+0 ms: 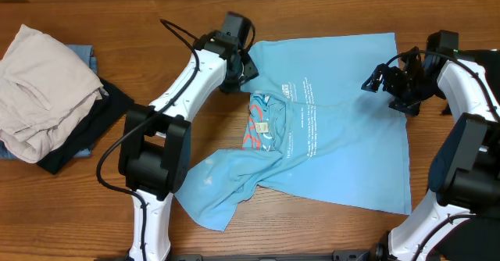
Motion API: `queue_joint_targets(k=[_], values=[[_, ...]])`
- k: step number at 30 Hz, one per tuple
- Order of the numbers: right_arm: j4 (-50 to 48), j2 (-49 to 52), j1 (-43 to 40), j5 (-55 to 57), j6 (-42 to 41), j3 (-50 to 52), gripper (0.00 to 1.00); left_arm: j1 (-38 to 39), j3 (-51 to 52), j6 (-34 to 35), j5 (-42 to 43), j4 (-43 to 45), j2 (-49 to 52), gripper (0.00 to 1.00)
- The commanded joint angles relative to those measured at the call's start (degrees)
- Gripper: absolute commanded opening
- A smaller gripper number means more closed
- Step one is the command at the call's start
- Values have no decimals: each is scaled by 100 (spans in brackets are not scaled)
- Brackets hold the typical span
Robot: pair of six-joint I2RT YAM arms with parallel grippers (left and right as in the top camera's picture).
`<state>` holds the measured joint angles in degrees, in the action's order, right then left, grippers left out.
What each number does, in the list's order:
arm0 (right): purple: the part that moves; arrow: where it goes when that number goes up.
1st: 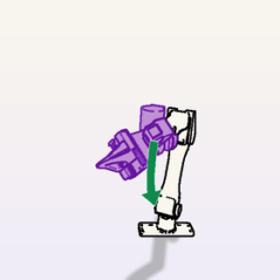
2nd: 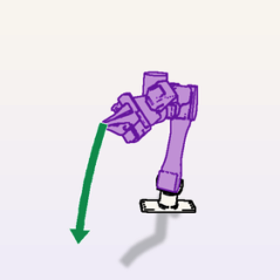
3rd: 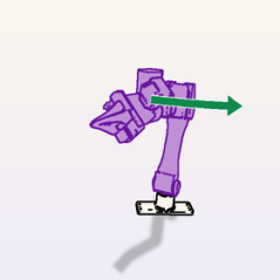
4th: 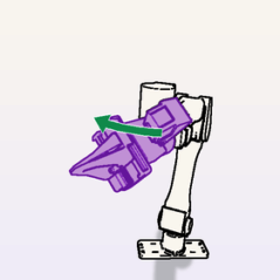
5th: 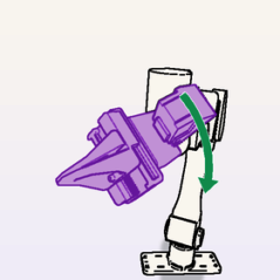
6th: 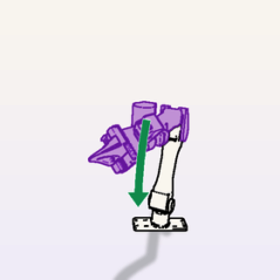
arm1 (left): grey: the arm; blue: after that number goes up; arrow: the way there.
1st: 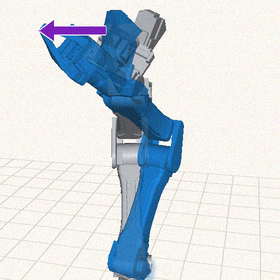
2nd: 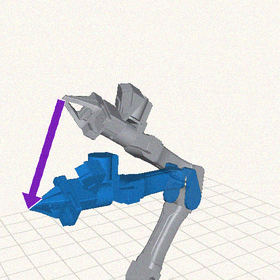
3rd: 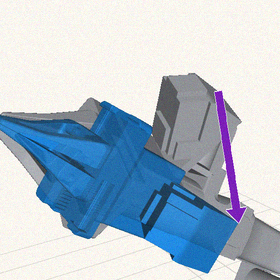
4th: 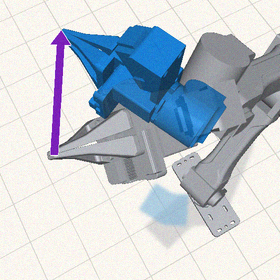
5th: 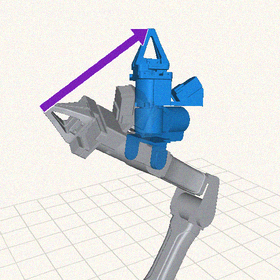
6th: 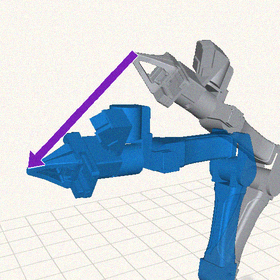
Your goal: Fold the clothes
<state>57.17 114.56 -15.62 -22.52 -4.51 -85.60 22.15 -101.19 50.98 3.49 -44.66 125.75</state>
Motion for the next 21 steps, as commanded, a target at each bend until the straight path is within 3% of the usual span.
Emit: queue_joint_targets(k=[1, 4, 5, 7, 10, 12, 21], values=[[-11, -140, 13, -50, -15, -103, 100, 39, 654, 341, 79, 356, 57, 55], [-11, -140, 13, -50, -17, -103, 100, 33, 975, 369, 96, 702, 57, 49], [-11, -140, 13, -50, -17, -103, 100, 33, 964, 348, 101, 772, 55, 43], [-11, -140, 13, -50, -15, -103, 100, 33, 879, 98, 105, 922, 48, 20], [-11, -140, 13, -50, -17, -103, 100, 35, 726, -129, 103, 929, 48, 17], [-11, -140, 13, -50, -17, -103, 100, 35, 695, -129, 105, 977, 46, 4], [-11, -140, 13, -50, -15, -103, 100, 46, -293, -623, 553, 1097, 46, 4]])
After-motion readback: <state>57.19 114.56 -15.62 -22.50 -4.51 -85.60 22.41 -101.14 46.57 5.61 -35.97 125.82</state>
